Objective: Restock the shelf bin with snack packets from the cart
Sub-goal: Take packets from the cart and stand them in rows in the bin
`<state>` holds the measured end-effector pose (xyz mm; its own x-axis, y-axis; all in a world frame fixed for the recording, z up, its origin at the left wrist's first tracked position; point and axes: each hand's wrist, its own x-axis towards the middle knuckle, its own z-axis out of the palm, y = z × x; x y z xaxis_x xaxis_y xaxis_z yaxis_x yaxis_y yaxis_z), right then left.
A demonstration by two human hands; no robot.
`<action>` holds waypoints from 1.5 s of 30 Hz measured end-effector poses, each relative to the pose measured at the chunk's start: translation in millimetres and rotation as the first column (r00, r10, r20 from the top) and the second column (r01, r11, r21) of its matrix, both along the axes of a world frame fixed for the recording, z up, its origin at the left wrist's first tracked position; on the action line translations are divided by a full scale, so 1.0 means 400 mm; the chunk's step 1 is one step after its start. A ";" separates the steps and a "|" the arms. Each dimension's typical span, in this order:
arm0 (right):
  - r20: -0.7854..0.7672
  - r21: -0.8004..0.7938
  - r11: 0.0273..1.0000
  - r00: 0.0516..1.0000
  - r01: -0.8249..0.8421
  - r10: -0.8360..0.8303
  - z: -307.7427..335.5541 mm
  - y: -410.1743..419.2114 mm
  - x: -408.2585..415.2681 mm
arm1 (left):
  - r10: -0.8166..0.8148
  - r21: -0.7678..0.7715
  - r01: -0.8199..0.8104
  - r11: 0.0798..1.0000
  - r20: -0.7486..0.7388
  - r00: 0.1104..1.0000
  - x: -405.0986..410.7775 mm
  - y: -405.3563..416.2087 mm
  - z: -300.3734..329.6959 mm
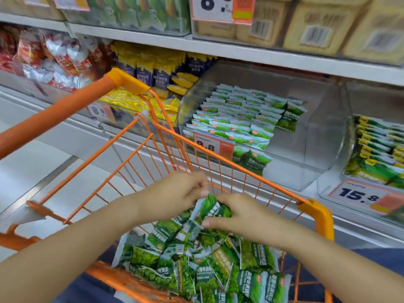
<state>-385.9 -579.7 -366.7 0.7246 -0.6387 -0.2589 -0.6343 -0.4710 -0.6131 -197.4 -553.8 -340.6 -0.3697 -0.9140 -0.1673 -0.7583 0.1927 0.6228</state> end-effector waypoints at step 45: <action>0.084 0.267 0.642 0.646 0.719 -0.759 0.111 -0.303 -0.189 | 0.319 -0.570 -0.143 0.809 0.221 0.922 -0.092 -0.214 -0.064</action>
<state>-461.5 -701.1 -322.5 0.0754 -0.9306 -0.3582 -0.5908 0.2477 -0.7678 -234.1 -639.4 -366.2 -0.1493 -0.9401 0.3065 -0.9512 0.2212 0.2152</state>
